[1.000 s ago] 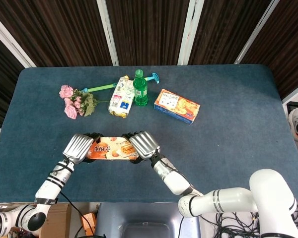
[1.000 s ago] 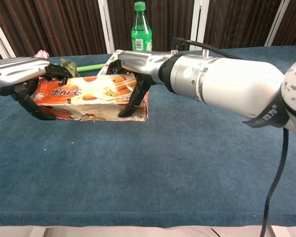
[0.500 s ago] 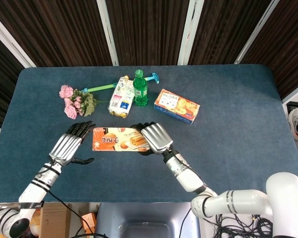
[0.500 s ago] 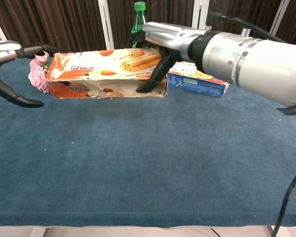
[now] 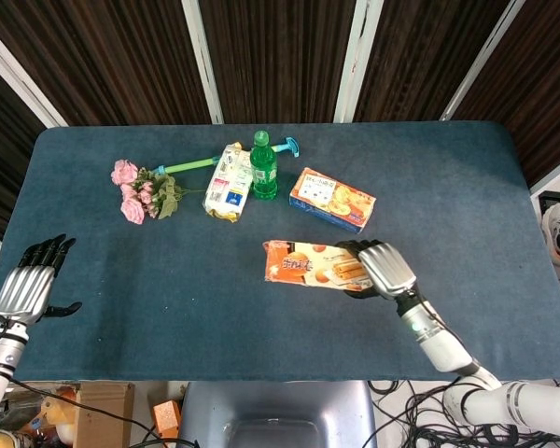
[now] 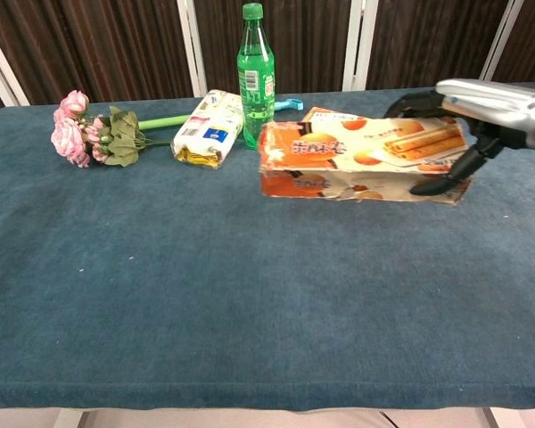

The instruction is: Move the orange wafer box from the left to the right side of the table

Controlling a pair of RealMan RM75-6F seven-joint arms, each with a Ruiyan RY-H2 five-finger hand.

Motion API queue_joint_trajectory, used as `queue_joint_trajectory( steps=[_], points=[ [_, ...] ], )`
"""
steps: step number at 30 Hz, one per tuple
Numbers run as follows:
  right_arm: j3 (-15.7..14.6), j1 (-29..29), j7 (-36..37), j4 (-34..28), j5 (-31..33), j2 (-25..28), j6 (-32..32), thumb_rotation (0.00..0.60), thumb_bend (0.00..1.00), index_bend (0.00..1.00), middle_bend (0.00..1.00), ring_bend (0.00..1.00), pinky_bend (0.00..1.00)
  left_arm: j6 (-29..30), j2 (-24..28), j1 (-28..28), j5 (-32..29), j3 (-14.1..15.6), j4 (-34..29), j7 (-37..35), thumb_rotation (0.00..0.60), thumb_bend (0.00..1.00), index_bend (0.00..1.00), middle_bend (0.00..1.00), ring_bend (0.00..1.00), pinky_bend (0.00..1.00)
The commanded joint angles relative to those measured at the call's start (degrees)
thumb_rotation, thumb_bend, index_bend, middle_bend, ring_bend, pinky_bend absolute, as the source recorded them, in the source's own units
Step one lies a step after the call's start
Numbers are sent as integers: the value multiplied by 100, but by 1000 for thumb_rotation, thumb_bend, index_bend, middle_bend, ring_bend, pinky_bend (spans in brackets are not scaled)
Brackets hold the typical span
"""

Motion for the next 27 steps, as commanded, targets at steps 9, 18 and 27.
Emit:
queue_joint_trajectory(
  steps=[9,18,27],
  points=[
    [-368,-362,1085,1432,-431,-320,-886,600,201,0,120,93,289,-134,-229,122,197,39,348,-313,581,156,0,0,0,82],
    [-289,-429,825,454,-569,351,-967,598,64,0,0,0,43,-56,-129,267,415,101,54,-362,586,156,0,0,0,82],
    [-644,-1809,-1235,-1354,-777,1854,1195,599,58,0,0,0,0,1039,307,1149,580,540,-1005,389,600,257,0,0,0,79]
  ],
)
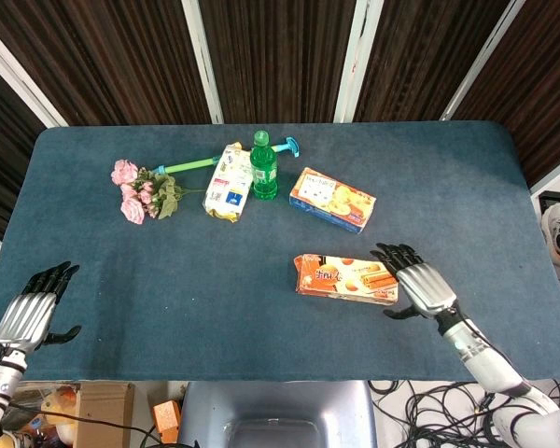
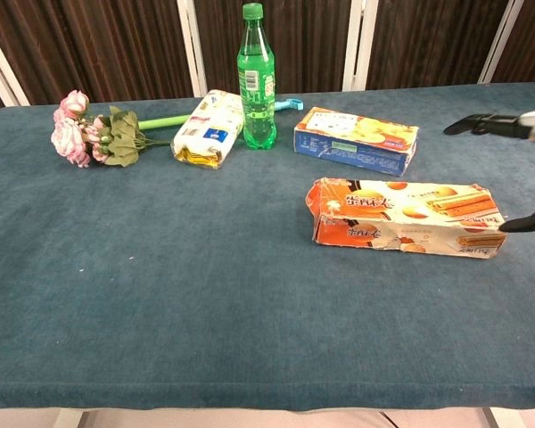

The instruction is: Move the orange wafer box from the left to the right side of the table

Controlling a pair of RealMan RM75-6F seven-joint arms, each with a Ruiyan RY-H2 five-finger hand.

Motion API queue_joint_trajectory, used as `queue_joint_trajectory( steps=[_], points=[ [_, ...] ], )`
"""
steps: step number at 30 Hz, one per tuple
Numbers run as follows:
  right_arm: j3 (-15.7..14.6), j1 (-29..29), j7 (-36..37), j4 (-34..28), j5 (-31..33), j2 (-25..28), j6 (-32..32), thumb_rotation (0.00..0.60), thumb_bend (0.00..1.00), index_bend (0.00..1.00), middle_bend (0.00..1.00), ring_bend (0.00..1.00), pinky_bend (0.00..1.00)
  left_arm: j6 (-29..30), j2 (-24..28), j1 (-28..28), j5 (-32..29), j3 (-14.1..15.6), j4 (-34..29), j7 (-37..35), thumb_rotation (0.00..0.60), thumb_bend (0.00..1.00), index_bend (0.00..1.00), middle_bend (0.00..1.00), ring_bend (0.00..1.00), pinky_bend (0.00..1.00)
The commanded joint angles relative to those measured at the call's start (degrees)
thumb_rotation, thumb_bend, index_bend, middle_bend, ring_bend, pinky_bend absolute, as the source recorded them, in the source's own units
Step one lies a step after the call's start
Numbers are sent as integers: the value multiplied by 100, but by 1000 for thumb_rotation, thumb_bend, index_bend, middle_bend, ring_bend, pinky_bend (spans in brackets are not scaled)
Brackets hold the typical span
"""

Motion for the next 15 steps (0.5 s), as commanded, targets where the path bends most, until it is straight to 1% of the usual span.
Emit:
queue_joint_trajectory(
  steps=[1,3,4,6,8,10,12,15],
  points=[
    [-324,-1293,-1973,-1136,4,861,1824,600,58,0,0,0,0,1152,-49,766,197,281,-276,557,600,264,0,0,0,77],
    [-390,-1841,-2261,-1114,-65,720,2614,600,58,0,0,0,0,1725,-376,1111,415,357,-35,664,600,271,0,0,0,74],
    [-433,-2151,-2178,-999,-127,594,2990,600,58,0,0,0,0,2005,-590,1301,551,407,152,655,600,273,0,0,0,74],
    [-482,-2525,-1817,-693,-195,393,3328,600,58,0,0,0,0,2339,-907,1534,798,462,504,459,600,277,0,0,0,72],
    [-454,-2694,-1527,-371,-167,223,3379,600,58,0,0,0,0,2447,-1019,1639,874,491,674,531,600,277,0,0,0,66],
    [-329,-2734,-1333,-107,40,85,3182,600,58,0,0,0,0,2677,-1133,1714,1127,466,882,447,600,279,0,0,0,63],
    [-239,-2718,-1312,-47,143,103,3000,600,58,0,0,0,0,2688,-1200,1769,1164,465,1016,408,600,279,0,0,0,63],
    [-157,-2769,-1231,4,33,89,3052,600,58,0,0,0,0,2625,-1201,1756,1224,440,1047,456,600,278,0,0,0,62]
  ],
)
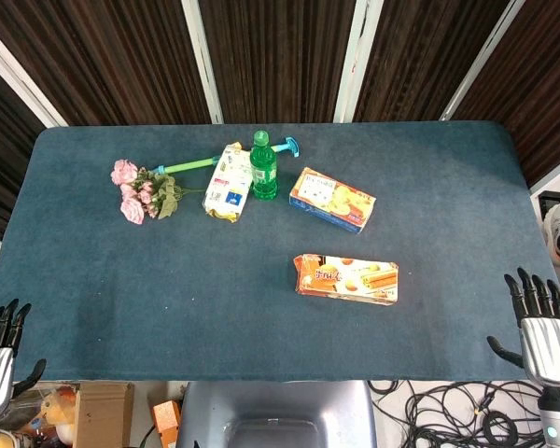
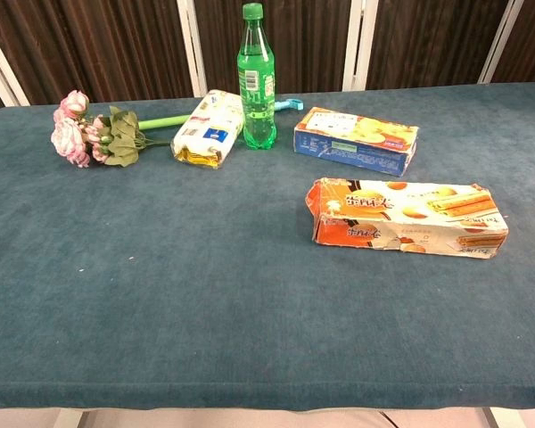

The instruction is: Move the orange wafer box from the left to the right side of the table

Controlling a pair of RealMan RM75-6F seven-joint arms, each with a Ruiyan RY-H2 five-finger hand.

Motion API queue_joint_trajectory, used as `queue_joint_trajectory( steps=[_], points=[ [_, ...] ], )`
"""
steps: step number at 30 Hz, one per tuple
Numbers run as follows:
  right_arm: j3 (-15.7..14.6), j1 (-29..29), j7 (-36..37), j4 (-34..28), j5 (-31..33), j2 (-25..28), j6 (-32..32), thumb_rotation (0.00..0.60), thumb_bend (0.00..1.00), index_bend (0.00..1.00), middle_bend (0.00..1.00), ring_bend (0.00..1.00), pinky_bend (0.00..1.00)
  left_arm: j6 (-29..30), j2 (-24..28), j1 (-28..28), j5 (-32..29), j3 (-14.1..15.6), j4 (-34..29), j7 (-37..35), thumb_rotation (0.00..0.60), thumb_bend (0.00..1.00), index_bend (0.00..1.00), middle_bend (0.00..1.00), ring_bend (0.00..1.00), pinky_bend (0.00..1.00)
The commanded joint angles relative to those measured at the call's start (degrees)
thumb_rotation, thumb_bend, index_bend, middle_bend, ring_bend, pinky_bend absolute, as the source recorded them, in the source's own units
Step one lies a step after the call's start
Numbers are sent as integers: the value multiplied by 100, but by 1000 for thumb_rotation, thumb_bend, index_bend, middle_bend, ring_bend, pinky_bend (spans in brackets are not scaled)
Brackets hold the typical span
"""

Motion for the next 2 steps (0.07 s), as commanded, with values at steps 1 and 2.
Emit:
queue_joint_trajectory(
  steps=[1,2],
  points=[
    [122,-194,190,285,-33,-134,-223,600,58,0,0,0,0,-29,-72,53,76,-21,71,103,600,278,0,0,0,62],
    [111,-204,197,296,-95,-129,-262,600,58,0,0,0,0,-10,-98,66,83,-49,82,169,600,278,0,0,0,62]
  ],
)
